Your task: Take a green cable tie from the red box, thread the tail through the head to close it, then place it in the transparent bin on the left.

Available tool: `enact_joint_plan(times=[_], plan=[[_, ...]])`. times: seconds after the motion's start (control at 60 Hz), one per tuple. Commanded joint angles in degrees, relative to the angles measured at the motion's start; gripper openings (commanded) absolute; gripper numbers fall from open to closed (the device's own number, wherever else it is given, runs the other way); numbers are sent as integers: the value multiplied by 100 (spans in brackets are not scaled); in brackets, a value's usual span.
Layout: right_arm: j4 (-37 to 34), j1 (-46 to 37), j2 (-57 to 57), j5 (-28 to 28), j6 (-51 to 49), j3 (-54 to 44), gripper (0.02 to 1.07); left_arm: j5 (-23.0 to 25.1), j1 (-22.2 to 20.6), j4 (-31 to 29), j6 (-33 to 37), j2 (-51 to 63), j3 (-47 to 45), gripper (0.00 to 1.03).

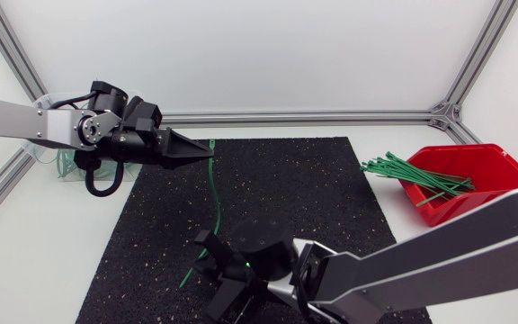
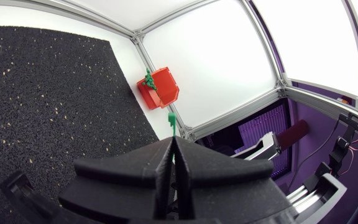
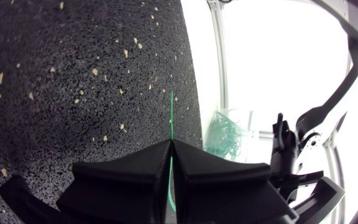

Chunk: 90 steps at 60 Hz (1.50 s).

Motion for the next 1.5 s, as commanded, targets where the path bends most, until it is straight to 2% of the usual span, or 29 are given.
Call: enact_joint_plan(times=[0.0, 0.083, 0.167, 0.3, 0.4, 0.483, 0.517, 0.533, 0.7, 0.833, 0.917, 0.983, 1.05, 1.083, 1.183, 1.483], plan=[[-644, -29, -324, 98, 861, 537, 7, 107, 53, -55, 112, -263, -150, 3], [-1338, -29, -527, 168, 1449, 915, 7, 107, 97, -81, 112, -412, -194, 3], [-2718, -64, -781, 124, 2399, 1521, 7, 98, 114, -81, 121, -614, -291, 3], [-4458, -169, -1151, -254, 3559, 2180, 7, 19, 26, -222, 103, -992, -423, 3], [-5689, -363, -1423, -773, 4473, 2593, 7, -174, -158, -327, 94, -1476, -651, 3], [-6313, -618, -1652, -1221, 5071, 2717, 7, -262, -299, -415, 68, -1801, -836, 3], [-6568, -758, -1722, -1511, 5404, 2796, 7, -376, -343, -424, 42, -1941, -932, 3], [-6910, -908, -1713, -1713, 5598, 2936, 7, -447, -387, -433, 24, -2029, -985, 3], [-8448, -1479, -1766, -2873, 6090, 3516, 7, -851, -703, -424, -266, -2477, -1293, 3], [-9503, -1637, -1660, -3321, 6222, 3859, 7, -1000, -905, -301, -494, -2917, -1583, 3], [-9855, -1716, -1616, -3559, 6398, 3947, 7, -1185, -1019, 244, -855, -3154, -1908, 3], [-10153, -1787, -1546, -3743, 6494, 4070, 7, -1299, -1063, 1316, -1611, -3233, -2233, 3], [-10391, -1927, -1467, -4156, 6609, 4211, 7, -1484, -1099, 1967, -2015, -3242, -2391, 3], [-10479, -1971, -1441, -4332, 6653, 4272, 7, -1572, -1134, 2107, -2085, -3225, -2418, 3], [-10593, -2077, -1397, -4824, 7030, 4299, 7, -2029, -1283, 2143, -1997, -3198, -2462, 3], [-10523, -2041, -1458, -5053, 8586, 4272, 7, -2415, -1397, 2160, -1909, -3154, -2374, 3]])
